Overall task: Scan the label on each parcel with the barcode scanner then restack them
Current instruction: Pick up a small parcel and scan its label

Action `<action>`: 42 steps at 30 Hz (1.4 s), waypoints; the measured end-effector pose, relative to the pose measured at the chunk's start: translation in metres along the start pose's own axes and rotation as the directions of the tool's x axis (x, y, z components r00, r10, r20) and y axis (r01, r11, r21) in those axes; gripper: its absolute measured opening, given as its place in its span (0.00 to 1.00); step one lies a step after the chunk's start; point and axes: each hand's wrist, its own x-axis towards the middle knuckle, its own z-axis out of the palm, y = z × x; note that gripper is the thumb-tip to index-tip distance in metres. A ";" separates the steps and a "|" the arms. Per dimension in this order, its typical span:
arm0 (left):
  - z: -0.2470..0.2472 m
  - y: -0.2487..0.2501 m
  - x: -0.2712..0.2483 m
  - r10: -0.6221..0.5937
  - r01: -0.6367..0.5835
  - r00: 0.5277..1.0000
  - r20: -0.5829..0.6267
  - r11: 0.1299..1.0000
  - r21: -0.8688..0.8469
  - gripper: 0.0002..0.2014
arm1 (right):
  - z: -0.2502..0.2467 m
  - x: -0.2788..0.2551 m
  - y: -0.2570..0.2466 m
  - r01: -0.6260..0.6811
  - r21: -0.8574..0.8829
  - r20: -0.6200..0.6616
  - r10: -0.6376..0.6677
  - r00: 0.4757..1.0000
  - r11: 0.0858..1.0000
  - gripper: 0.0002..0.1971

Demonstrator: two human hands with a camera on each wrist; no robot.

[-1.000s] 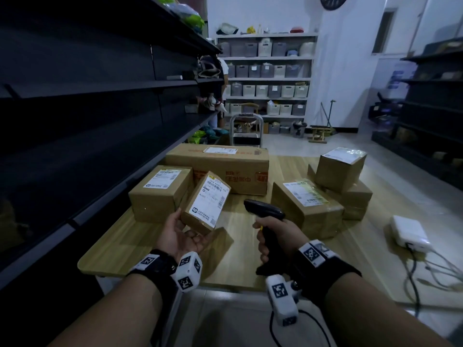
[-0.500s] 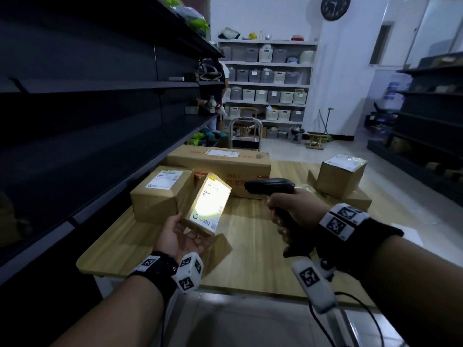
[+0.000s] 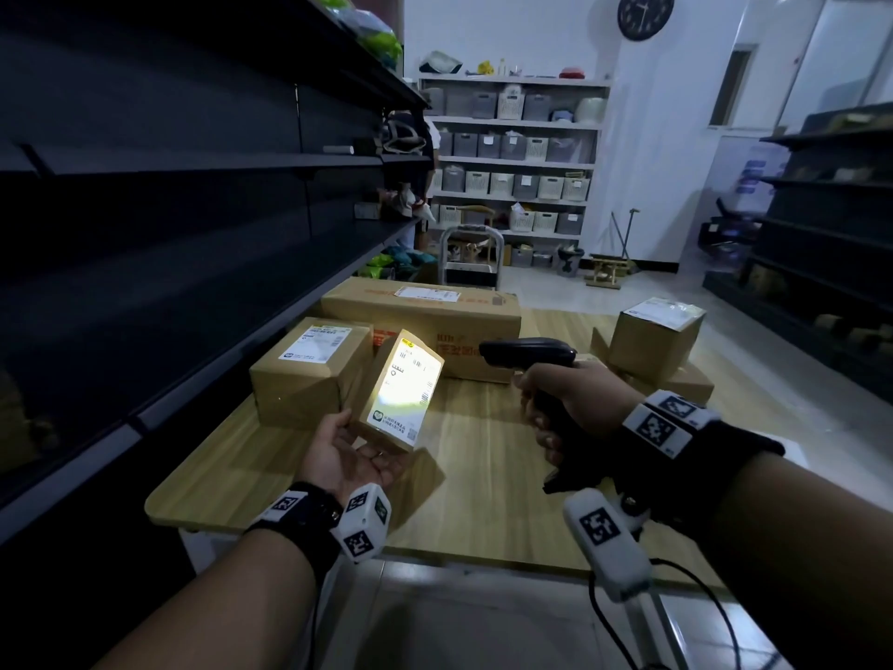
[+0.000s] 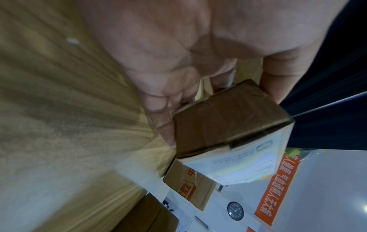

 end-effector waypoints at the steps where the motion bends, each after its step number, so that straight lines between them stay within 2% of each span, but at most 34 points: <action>1: 0.000 0.000 0.000 0.001 -0.001 1.000 -0.006 1.000 0.001 0.23 | 0.000 0.000 0.001 -0.014 0.017 0.001 0.014 1.000 1.000 0.08; 8: 0.003 -0.001 -0.002 0.014 -0.014 1.000 -0.007 1.000 -0.014 0.21 | 0.003 0.001 0.007 -0.099 0.161 0.030 0.096 0.995 0.982 0.14; 18: 0.006 0.001 -0.006 0.030 -0.029 0.999 -0.040 0.999 0.028 0.31 | -0.003 0.012 0.013 -0.125 0.255 0.062 0.113 0.992 0.959 0.15; 21: 0.006 0.001 -0.009 0.059 -0.056 0.997 -0.047 0.997 0.048 0.34 | -0.007 0.015 0.022 -0.117 0.318 0.028 0.114 0.993 0.941 0.13; 24: 0.007 0.001 -0.010 0.058 -0.055 0.997 -0.051 0.997 0.047 0.28 | -0.013 0.017 0.036 -0.106 0.403 -0.025 0.126 0.992 0.909 0.13; 29: 0.010 -0.004 -0.014 0.041 -0.029 0.994 -0.105 0.994 0.108 0.28 | -0.030 0.018 0.061 -0.103 0.511 -0.077 0.165 0.983 0.853 0.15; 35: 0.040 -0.018 -0.018 0.055 -0.026 0.991 -0.119 0.972 0.232 0.23 | -0.060 0.017 0.071 -0.038 0.594 -0.119 0.135 0.984 0.803 0.14; 40: 0.099 -0.036 -0.021 -0.040 0.039 0.999 0.000 0.978 0.206 0.27 | -0.078 0.018 0.058 0.053 0.686 -0.143 0.063 0.988 0.725 0.11; 42: 0.125 -0.049 -0.021 -0.094 0.082 0.995 0.044 0.972 0.220 0.27 | -0.086 0.018 0.051 0.080 0.687 -0.156 0.039 0.987 0.722 0.11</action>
